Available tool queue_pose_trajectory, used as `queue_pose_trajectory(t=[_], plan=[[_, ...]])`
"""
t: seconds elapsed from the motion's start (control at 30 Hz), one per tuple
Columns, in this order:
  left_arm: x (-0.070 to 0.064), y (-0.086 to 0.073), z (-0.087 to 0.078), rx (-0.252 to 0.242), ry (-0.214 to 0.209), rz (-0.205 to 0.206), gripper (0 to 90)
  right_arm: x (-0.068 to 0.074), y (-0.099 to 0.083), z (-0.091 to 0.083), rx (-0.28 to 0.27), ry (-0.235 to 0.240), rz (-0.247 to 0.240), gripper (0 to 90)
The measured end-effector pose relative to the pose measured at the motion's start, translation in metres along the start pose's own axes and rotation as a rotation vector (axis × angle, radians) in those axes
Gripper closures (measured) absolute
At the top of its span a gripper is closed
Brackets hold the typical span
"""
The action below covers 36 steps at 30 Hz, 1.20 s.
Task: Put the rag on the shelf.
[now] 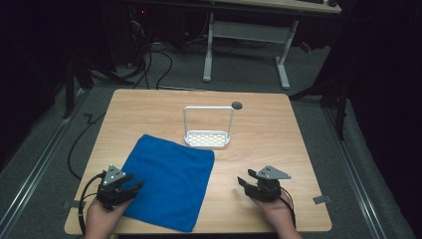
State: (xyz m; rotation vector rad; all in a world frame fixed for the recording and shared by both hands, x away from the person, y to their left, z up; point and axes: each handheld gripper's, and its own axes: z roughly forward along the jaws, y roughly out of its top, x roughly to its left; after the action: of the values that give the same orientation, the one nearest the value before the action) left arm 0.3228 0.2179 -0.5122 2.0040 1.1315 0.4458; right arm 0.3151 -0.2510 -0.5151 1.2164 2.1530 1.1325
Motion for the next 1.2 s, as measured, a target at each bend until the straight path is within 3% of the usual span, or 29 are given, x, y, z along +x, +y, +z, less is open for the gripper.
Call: queue_pose_trajectory(t=[0.33,0.8,1.07,1.1,1.17,1.2], plan=[[-0.002,-0.003,0.003,0.009,0.016,0.026,50.0,0.004,0.001,0.002,-0.008,0.016,-0.034,50.1],[0.005,-0.005,0.002,0.007,0.040,0.013,50.2,0.017,0.004,0.009,-0.009,0.044,-0.064,54.5],[0.013,-0.006,0.000,0.004,0.065,0.006,59.2,0.030,0.009,0.019,-0.020,0.078,-0.094,62.0],[0.018,-0.006,-0.001,0.001,0.068,-0.013,61.2,0.037,0.011,0.025,-0.010,0.099,-0.103,64.6],[0.019,-0.006,-0.001,0.003,0.073,-0.013,63.2,0.040,0.012,0.027,-0.007,0.111,-0.107,65.8],[0.024,-0.006,0.000,0.011,0.087,-0.013,65.5,0.048,0.015,0.032,-0.004,0.124,-0.134,68.4]])
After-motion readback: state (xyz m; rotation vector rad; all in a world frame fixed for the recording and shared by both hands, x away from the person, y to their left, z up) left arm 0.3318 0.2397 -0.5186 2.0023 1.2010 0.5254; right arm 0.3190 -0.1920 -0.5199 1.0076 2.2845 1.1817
